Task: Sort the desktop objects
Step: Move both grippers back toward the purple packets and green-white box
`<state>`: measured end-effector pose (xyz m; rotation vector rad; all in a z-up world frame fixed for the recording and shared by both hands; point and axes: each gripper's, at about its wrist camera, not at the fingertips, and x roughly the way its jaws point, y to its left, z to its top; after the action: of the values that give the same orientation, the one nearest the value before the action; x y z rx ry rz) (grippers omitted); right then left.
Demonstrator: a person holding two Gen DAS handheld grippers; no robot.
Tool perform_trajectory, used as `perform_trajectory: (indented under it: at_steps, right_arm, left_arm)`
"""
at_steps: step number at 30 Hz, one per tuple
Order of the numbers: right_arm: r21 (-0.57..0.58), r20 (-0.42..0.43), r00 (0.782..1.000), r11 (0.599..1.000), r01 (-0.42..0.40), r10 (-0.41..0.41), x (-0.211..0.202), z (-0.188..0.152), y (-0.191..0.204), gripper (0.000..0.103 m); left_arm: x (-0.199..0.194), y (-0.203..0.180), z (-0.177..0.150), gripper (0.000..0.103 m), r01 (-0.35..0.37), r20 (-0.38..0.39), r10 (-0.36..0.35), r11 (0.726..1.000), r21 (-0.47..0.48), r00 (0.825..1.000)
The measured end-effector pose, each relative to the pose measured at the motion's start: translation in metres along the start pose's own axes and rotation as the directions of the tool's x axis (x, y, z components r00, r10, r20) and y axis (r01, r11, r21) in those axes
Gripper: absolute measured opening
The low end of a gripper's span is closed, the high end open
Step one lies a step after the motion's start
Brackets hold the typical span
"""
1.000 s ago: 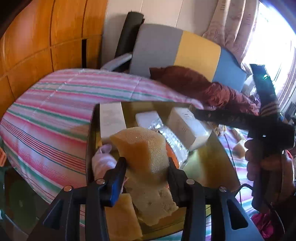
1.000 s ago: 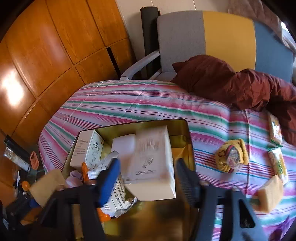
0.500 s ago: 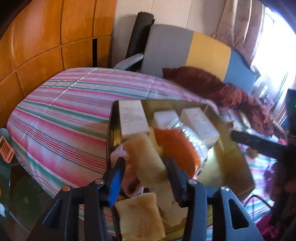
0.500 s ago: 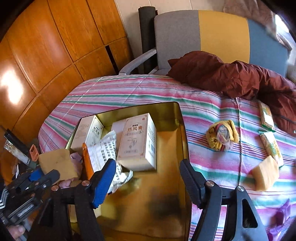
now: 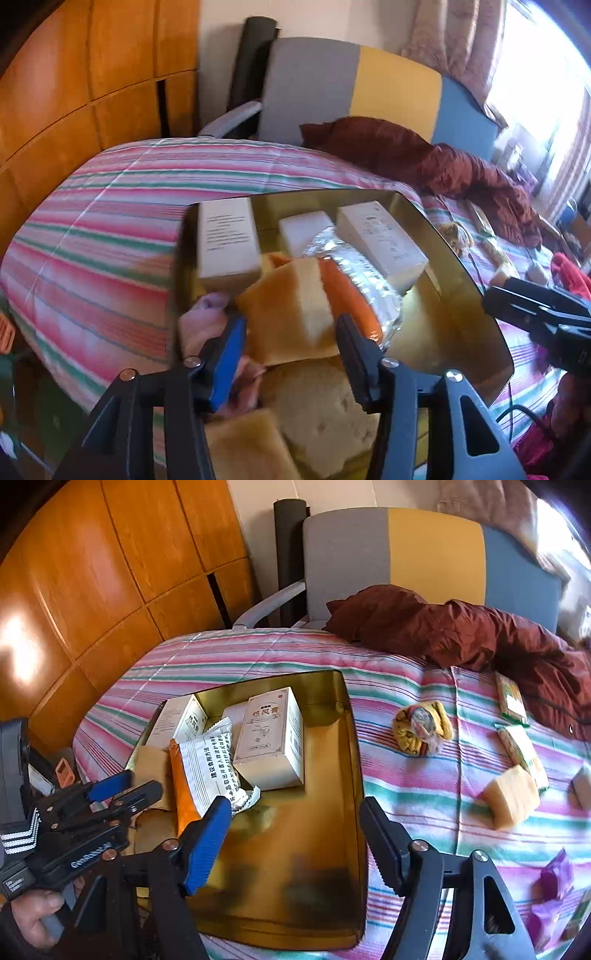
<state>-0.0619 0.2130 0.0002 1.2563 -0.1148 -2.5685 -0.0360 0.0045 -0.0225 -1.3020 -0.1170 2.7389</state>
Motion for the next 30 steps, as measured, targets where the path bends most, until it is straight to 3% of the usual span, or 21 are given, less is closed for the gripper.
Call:
perform_trajectory:
  at_steps: [8,13,19,22,27,30]
  right_arm:
    - [0.088,0.026,1.0,0.996,0.0,-0.002,-0.021,-0.016,-0.024,0.088]
    - [0.144,0.036,0.999,0.989,0.024,-0.029,-0.037,-0.028,-0.047,0.091]
    - [0.247,0.035,0.997,0.967,0.065,-0.076,-0.057,-0.047,-0.087,0.092]
    - [0.295,0.036,0.994,0.951,0.091,-0.106,-0.068,-0.056,-0.107,0.092]
    - [0.338,0.005,0.986,0.928,0.157,-0.169,-0.084,-0.073,-0.137,0.092]
    - [0.366,-0.013,0.983,0.913,0.177,-0.186,-0.093,-0.082,-0.153,0.092]
  left_arm:
    - [-0.027,0.014,0.005,0.055,0.024,0.061,-0.02,0.997,-0.073,0.998]
    - [-0.036,0.004,0.014,0.055,0.025,0.1,-0.021,0.999,-0.04,0.995]
    - [-0.027,-0.013,0.019,0.055,0.046,0.069,-0.046,0.999,0.011,0.997]
    - [-0.027,-0.022,0.02,0.055,0.019,0.067,-0.022,0.999,0.046,0.998]
    - [-0.031,-0.023,0.022,0.078,-0.003,0.083,-0.001,0.999,0.052,0.997]
    - [-0.035,-0.021,0.024,0.079,-0.009,0.101,0.004,0.999,0.052,0.995]
